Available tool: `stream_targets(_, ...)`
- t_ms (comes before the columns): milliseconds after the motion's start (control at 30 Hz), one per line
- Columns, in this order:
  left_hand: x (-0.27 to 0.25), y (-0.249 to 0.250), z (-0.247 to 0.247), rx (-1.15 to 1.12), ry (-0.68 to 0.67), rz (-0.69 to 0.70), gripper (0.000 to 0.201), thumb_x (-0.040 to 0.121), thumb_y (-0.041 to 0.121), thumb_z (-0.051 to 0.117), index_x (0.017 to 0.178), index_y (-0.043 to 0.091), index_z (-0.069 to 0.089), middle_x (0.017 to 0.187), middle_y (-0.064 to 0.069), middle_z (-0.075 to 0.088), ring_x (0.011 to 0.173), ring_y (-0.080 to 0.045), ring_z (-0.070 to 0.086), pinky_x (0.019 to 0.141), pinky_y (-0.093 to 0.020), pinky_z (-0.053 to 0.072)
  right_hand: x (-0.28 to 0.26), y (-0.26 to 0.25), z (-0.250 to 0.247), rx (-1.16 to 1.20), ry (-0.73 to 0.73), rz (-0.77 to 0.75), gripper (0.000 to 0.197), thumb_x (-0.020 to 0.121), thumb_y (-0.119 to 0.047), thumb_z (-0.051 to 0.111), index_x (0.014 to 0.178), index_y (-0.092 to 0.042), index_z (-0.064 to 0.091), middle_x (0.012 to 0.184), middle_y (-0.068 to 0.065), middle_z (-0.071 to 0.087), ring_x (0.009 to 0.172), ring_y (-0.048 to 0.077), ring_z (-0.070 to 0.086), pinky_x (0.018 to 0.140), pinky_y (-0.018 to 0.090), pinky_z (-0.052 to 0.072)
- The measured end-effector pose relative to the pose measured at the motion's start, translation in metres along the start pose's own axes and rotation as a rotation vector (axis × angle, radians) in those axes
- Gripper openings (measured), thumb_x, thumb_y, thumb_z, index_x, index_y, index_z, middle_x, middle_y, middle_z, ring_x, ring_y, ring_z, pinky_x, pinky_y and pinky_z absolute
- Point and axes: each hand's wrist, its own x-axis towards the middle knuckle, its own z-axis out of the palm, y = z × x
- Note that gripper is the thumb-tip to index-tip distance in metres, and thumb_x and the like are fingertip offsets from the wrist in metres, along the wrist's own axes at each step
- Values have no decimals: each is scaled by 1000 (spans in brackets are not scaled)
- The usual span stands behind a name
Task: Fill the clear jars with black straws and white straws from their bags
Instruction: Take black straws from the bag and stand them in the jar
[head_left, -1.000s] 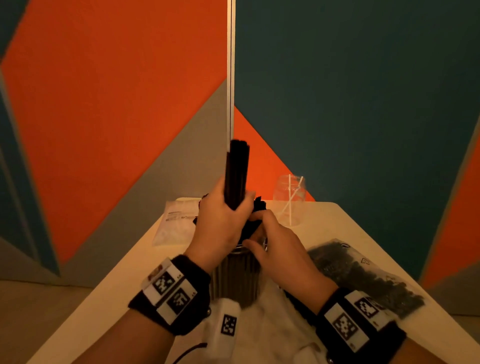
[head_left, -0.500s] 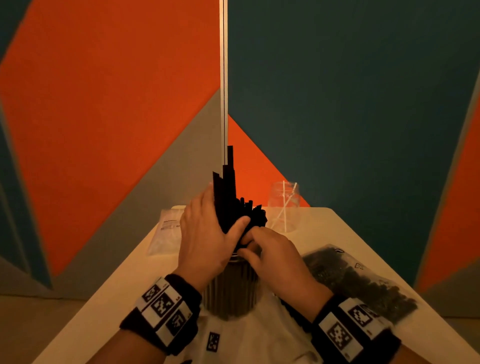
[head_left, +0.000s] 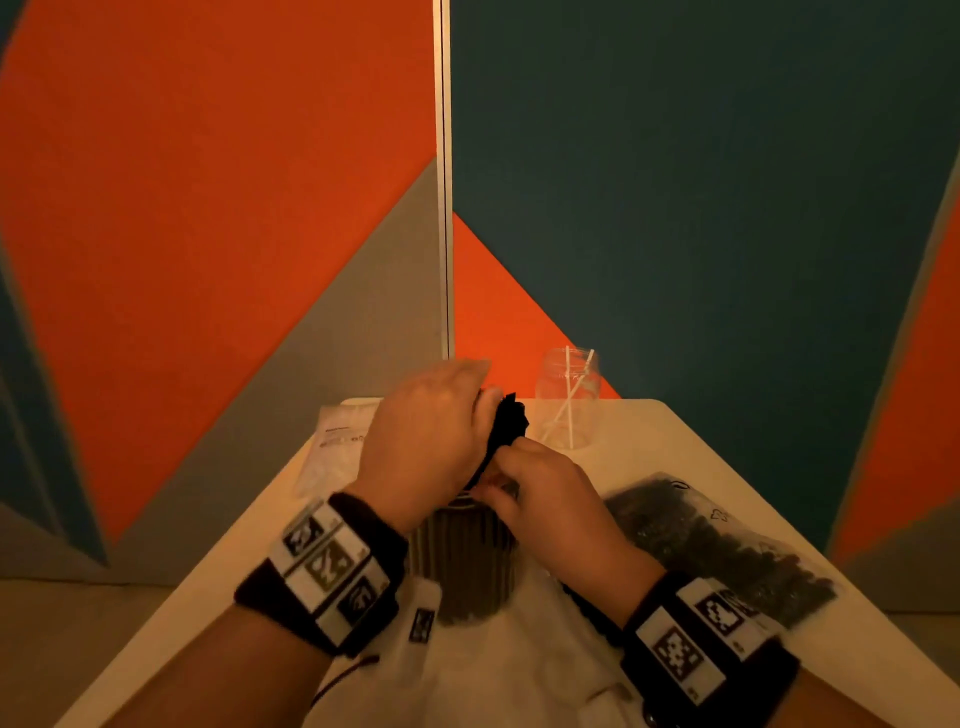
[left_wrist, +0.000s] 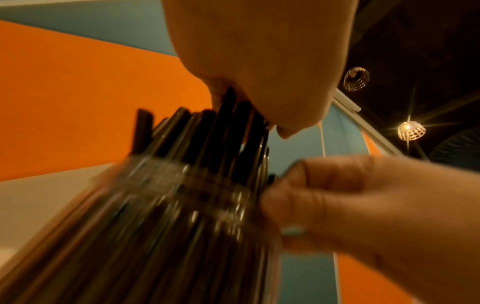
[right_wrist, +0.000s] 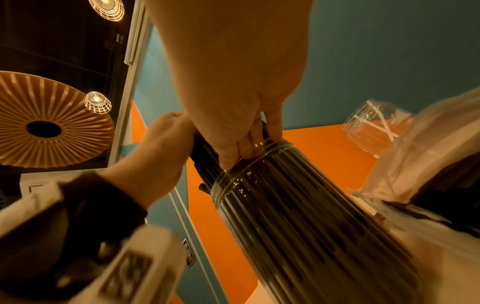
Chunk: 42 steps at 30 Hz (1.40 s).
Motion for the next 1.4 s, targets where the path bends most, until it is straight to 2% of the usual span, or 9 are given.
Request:
stream_targets(133, -29, -6, 14, 102, -88, 60, 49, 102, 38, 36, 140, 10, 52, 131, -9, 63, 121, -23, 58, 106, -39, 40, -1, -2, 1, 7, 17, -19, 9, 89, -21, 69, 93, -13, 67, 90, 3, 60, 83, 22, 58, 68, 38, 47)
stream_targets(333, -19, 5, -3, 120, -143, 147, 57, 98, 42, 30, 131, 6, 59, 127, -15, 65, 114, -31, 61, 100, -41, 44, -11, 2, -17, 120, 43, 11, 22, 83, -16, 78, 103, -17, 67, 100, -6, 58, 96, 12, 57, 83, 20, 43)
stream_targets(433, -18, 10, -15, 97, 20, 132, 51, 98, 38, 40, 135, 5, 54, 139, -18, 53, 126, -34, 49, 109, -48, 34, -23, 24, -37, 64, 68, 98, 36, 86, -31, 77, 117, -28, 60, 117, -10, 53, 111, 5, 51, 94, 18, 39)
stream_targets(533, -28, 46, -20, -12, 209, 168, 28, 95, 24, 48, 110, 8, 65, 115, -15, 61, 104, -34, 54, 90, -47, 44, -48, 59, -57, -43, -215, 408, 66, 81, -59, 73, 135, -30, 48, 133, -9, 48, 116, 6, 54, 95, 28, 47)
stream_targets(667, -49, 94, 19, 77, -355, 103, 15, 87, 19, 51, 86, 17, 65, 89, -5, 61, 81, -25, 60, 64, -35, 49, -87, 92, -48, -258, -662, 641, 114, 66, -78, 67, 157, -27, 21, 159, 6, 32, 145, 30, 30, 115, 52, 34)
stream_targets(800, -64, 95, 85, -142, -944, 76, 23, 91, 9, 53, 105, 14, 70, 107, -3, 69, 95, -21, 65, 78, -32, 54, -110, 95, -30, -417, -826, 756, 137, 62, -86, 66, 160, -25, -7, 168, 10, -1, 153, 41, -3, 115, 71, 14)
stream_targets(1000, -45, 105, 132, -159, -1020, 97, 27, 98, 11, 50, 73, 5, 60, 66, -7, 49, 54, -15, 41, 48, -21, 29, -111, 87, -33, -466, -878, 725, 141, 62, -85, 69, 161, -15, -3, 167, 17, 1, 151, 46, -3, 114, 73, 15)
stream_targets(1167, -29, 117, 154, -133, -882, -81, 32, 95, 15, 50, 66, 20, 38, 64, 5, 33, 54, -6, 28, 67, -29, 38, -109, 79, -39, -491, -889, 718, 135, 66, -81, 70, 160, -11, 2, 165, 19, 10, 150, 45, 6, 113, 71, 21)
stream_targets(1400, -12, 118, 160, -150, -1083, 46, 50, 94, 6, 50, 48, 12, 35, 54, -6, 30, 55, -22, 30, 65, -41, 34, -100, 67, -46, -489, -891, 770, 124, 73, -63, 79, 160, -10, 8, 163, 16, 17, 151, 40, 11, 116, 65, 21)
